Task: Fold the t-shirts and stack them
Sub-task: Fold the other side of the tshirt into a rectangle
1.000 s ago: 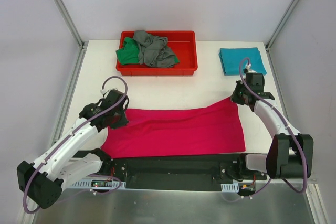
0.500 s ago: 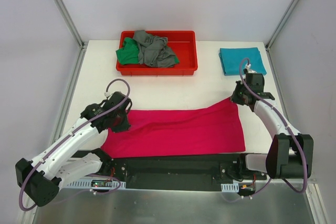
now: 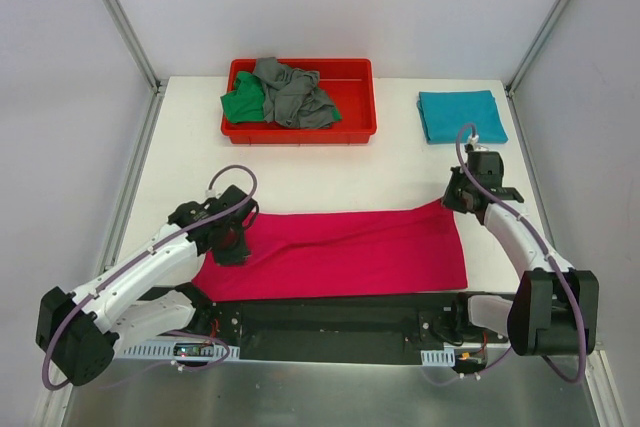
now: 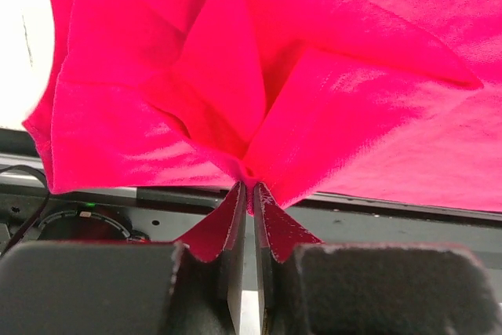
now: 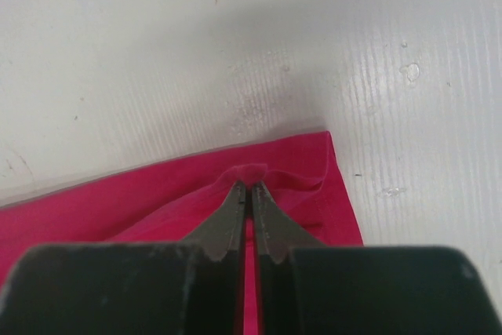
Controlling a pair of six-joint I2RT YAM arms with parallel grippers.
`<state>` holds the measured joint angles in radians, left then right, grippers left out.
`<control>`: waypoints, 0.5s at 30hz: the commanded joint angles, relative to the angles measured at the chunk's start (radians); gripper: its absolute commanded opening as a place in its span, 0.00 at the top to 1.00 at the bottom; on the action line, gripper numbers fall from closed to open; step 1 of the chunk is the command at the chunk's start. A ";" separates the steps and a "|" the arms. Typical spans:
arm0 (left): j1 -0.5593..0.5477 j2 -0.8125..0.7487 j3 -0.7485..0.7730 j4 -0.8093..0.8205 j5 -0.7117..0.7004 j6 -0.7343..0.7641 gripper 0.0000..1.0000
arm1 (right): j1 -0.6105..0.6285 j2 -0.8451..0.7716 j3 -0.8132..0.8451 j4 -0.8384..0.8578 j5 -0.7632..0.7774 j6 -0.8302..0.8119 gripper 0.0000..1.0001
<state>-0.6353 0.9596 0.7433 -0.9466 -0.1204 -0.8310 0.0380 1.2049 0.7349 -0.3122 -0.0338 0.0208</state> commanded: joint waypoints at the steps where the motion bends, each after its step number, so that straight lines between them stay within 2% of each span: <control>1: -0.006 0.019 -0.048 -0.005 0.024 -0.019 0.94 | -0.001 -0.007 -0.006 -0.014 0.058 -0.010 0.96; 10: -0.006 0.048 -0.090 0.086 0.076 -0.007 0.88 | -0.001 -0.018 -0.040 -0.048 0.126 0.019 0.89; 15: -0.006 0.036 -0.091 0.086 0.094 0.010 0.74 | -0.001 -0.056 -0.058 -0.094 0.166 0.045 0.85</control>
<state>-0.6353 1.0073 0.6552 -0.8581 -0.0544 -0.8280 0.0380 1.2022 0.6891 -0.3561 0.0685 0.0376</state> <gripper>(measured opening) 0.220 0.143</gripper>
